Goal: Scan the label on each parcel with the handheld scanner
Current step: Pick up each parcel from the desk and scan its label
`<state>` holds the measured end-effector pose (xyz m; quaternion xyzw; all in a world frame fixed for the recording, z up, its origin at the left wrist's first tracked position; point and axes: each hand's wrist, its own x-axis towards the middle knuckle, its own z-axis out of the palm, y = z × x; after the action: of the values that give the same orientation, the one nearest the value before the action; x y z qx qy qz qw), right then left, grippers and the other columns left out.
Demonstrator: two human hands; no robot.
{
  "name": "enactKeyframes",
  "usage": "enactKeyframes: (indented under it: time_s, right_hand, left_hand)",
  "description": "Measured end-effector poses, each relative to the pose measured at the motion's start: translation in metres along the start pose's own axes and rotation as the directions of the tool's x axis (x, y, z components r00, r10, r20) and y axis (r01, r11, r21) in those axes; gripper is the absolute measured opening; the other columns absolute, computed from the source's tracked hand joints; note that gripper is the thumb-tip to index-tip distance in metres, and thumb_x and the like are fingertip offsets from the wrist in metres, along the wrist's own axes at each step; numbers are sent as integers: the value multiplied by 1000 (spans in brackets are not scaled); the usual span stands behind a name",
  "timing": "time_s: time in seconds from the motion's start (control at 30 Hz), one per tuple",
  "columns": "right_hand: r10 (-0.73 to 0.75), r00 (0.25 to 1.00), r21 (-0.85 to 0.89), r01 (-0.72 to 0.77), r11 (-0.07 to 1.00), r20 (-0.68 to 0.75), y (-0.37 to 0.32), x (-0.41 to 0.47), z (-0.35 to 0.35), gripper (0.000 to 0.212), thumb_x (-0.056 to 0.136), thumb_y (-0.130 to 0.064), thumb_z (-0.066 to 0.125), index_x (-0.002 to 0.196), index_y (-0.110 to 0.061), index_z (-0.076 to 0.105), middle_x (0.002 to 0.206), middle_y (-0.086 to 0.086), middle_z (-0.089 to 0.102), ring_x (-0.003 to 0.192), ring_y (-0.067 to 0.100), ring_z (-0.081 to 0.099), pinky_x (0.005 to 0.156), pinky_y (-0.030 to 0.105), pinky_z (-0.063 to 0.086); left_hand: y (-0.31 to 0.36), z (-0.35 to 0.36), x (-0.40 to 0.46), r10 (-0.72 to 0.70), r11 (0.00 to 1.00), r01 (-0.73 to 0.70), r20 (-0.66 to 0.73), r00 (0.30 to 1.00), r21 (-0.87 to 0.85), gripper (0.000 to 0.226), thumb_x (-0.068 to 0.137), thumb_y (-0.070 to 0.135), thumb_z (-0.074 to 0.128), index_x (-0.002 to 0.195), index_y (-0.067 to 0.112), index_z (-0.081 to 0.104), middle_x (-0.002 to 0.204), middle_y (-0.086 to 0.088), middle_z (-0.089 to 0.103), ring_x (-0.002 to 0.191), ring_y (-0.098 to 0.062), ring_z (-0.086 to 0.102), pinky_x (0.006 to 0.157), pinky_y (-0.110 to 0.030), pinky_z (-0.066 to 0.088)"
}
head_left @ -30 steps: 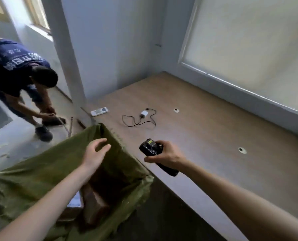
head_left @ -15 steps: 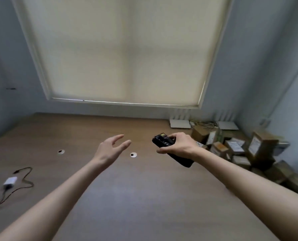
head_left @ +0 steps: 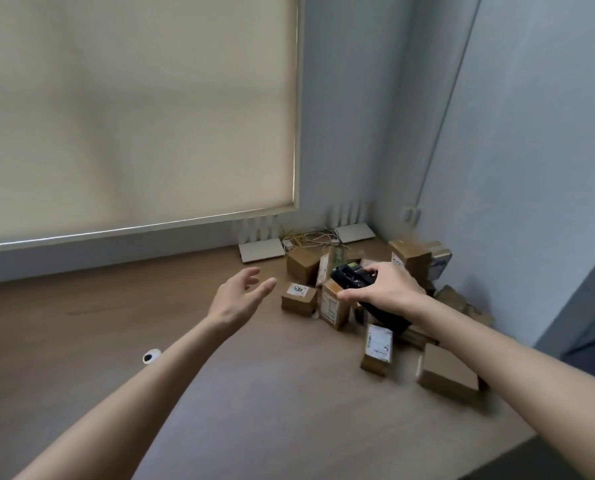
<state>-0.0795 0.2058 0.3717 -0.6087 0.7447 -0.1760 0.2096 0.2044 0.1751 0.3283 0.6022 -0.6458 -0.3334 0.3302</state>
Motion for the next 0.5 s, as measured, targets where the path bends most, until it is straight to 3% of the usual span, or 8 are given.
enactKeyframes:
  time_s: [0.17, 0.5]
  right_hand:
    - [109, 994, 28, -108, 994, -32, 36, 46, -7, 102, 58, -78, 84, 143, -27, 60, 136, 3, 66, 121, 26, 62, 99, 43, 54]
    - [291, 957, 78, -289, 954, -14, 99, 135, 12, 106, 54, -82, 82, 141, -24, 61, 130, 2, 68, 115, 24, 64, 95, 44, 56]
  left_hand:
    - [9, 46, 59, 34, 999, -36, 83, 996, 27, 66, 92, 56, 62, 145, 18, 52, 130, -4, 67, 119, -21, 62, 105, -44, 50]
    - [2, 142, 169, 61, 997, -74, 271, 961, 37, 54, 97, 49, 59, 143, 20, 56, 130, -3, 66, 117, -19, 62, 100, -42, 54]
